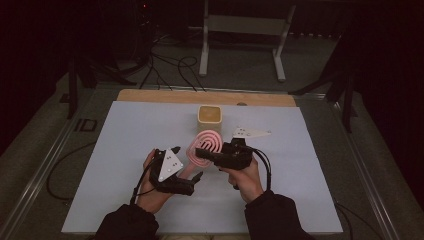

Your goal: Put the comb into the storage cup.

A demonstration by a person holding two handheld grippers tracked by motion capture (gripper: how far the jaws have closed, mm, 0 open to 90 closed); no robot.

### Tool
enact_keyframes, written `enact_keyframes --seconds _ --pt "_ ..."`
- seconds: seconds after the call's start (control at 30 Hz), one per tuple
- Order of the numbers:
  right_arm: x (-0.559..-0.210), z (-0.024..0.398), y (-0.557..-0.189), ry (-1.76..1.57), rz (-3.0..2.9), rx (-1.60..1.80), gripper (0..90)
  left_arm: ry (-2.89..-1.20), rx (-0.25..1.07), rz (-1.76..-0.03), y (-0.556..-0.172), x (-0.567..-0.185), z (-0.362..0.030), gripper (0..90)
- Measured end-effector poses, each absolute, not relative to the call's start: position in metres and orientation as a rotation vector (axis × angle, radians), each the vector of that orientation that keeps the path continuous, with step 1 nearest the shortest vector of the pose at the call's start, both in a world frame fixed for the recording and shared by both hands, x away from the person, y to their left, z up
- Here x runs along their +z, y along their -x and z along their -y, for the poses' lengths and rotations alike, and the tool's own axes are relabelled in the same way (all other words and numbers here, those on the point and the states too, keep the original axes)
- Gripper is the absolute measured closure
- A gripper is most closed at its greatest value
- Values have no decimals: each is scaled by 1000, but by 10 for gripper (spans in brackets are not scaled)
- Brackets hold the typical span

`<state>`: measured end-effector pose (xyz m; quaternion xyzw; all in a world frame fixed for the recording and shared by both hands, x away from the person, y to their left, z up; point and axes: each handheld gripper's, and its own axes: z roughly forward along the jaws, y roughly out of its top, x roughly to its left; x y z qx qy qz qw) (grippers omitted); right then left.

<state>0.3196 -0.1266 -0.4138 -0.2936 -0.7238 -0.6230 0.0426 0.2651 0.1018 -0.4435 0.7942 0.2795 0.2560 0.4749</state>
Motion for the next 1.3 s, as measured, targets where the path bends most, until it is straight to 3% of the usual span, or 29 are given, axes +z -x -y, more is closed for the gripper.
enact_keyframes --seconds 0.57,1.3 --pt "-415 133 -320 927 2239 -1904 635 -1836 659 -739 -259 -435 -136 0" --pt "-409 140 -325 981 2265 -1902 635 -1733 694 -936 -225 -480 -224 0"
